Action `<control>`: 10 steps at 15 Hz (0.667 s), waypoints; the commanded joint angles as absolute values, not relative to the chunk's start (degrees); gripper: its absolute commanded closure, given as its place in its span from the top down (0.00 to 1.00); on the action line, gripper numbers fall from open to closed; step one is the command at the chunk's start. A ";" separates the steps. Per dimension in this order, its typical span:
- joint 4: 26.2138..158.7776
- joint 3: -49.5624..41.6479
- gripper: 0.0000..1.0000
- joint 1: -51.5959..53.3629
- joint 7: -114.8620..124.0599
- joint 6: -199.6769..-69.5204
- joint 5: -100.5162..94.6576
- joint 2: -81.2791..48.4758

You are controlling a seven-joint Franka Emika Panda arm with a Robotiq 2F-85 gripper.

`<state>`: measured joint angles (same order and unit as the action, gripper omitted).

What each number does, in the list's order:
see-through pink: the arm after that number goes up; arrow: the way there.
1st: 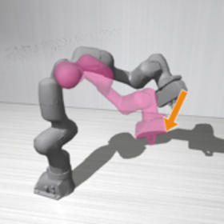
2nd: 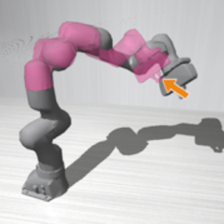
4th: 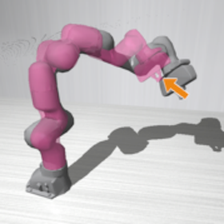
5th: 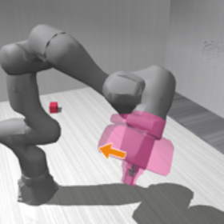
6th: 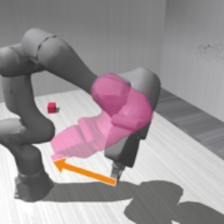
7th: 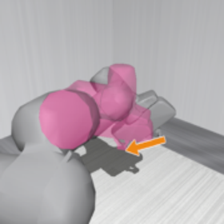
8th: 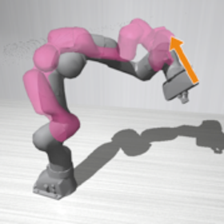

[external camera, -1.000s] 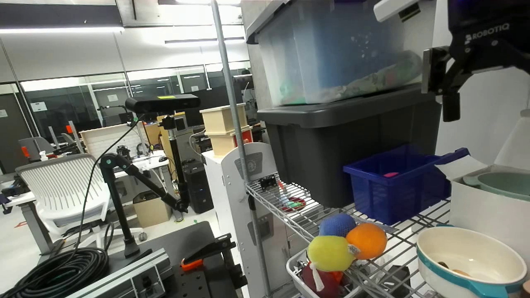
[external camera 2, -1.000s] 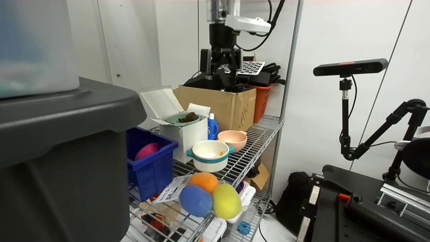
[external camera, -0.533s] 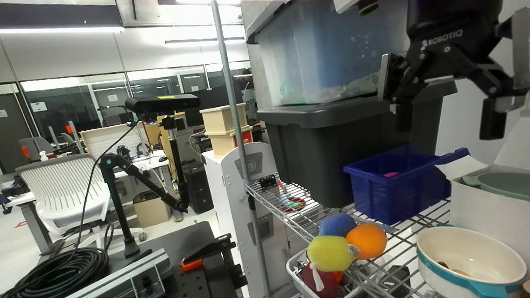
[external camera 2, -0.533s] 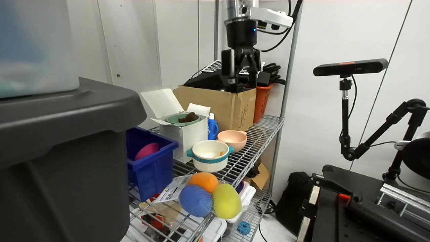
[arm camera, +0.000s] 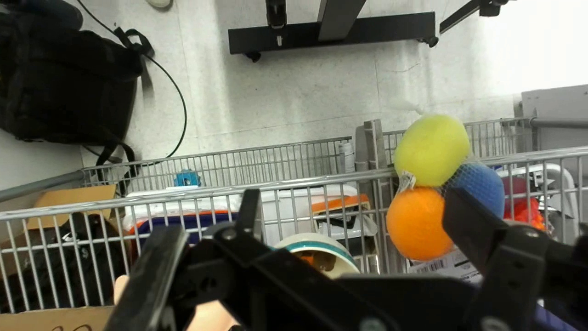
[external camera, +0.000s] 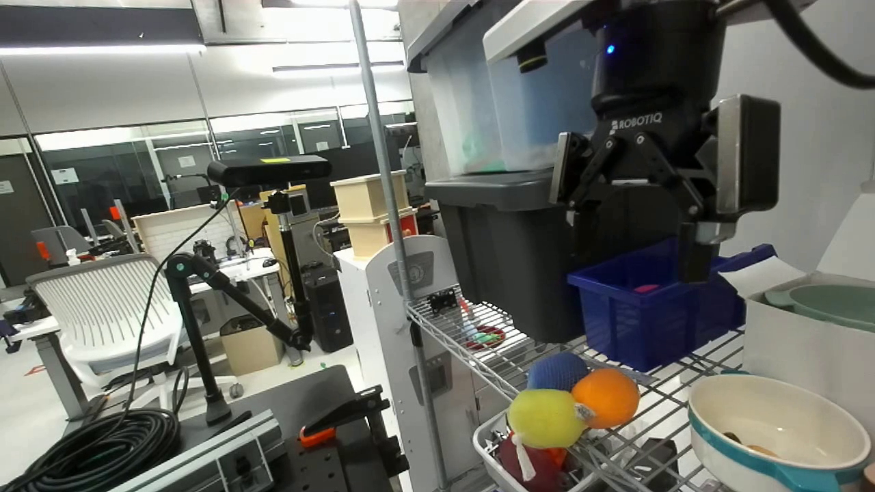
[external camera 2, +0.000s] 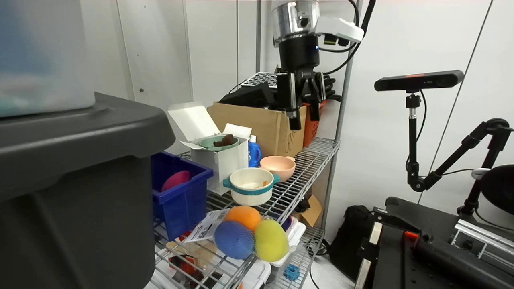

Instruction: Move the brown doll from the beige bowl to the light-green bowl

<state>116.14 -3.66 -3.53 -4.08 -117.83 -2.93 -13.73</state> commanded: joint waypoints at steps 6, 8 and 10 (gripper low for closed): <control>123.92 -1.18 1.00 -1.59 -3.52 -128.40 -2.46 -11.58; 124.81 -0.70 1.00 -1.42 -3.52 -131.32 -2.13 -12.38; 125.44 -0.44 1.00 -1.34 -3.47 -133.41 -1.96 -13.03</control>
